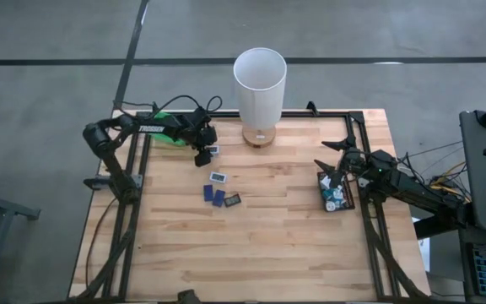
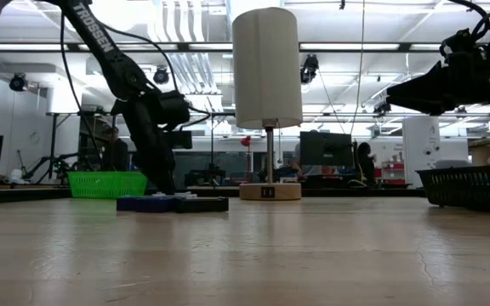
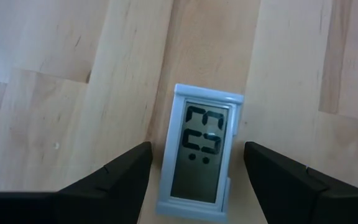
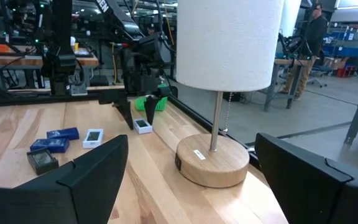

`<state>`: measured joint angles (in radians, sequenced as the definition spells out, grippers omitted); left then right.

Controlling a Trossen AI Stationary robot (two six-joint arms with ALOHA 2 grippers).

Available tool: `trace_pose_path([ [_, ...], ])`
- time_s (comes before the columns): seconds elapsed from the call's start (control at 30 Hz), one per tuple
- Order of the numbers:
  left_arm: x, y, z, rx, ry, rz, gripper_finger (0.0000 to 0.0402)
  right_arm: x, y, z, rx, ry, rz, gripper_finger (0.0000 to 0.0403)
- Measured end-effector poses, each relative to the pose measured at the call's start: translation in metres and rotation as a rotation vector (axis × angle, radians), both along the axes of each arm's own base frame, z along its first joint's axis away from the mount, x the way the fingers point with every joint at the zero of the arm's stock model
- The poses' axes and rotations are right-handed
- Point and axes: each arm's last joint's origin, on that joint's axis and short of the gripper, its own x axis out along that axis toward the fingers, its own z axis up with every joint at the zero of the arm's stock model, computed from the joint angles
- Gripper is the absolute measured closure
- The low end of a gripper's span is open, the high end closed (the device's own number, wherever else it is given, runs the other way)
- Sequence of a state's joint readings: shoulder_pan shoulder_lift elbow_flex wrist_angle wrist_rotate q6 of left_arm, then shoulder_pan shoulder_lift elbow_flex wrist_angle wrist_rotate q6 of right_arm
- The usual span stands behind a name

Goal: Pick & Place Office items
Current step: Put the top white digital clock into the green bin

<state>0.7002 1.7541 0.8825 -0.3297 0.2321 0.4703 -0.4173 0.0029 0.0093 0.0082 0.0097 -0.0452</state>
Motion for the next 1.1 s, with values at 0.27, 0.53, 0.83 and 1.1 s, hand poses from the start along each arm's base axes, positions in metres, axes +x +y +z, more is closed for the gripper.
trace_pose_path([
  [0.27,0.0001,0.0001,0.0006,-0.002,0.0,0.005,0.0136,0.0,0.0,0.0,0.0,0.0,-0.001,0.006],
  [0.53,-0.0002,-0.0002,0.0004,-0.003,0.001,0.005,0.0156,0.0,0.0,0.0,0.0,0.0,0.0,0.0053],
  [0.83,-0.0005,-0.0006,0.0005,-0.01,0.001,0.008,0.0242,0.0,0.0,0.0,0.0,0.0,0.0,0.006],
  [1.1,-0.0005,-0.0008,0.0007,-0.014,-0.004,0.006,0.025,0.0,0.0,0.0,0.0,0.0,0.0,0.0053],
])
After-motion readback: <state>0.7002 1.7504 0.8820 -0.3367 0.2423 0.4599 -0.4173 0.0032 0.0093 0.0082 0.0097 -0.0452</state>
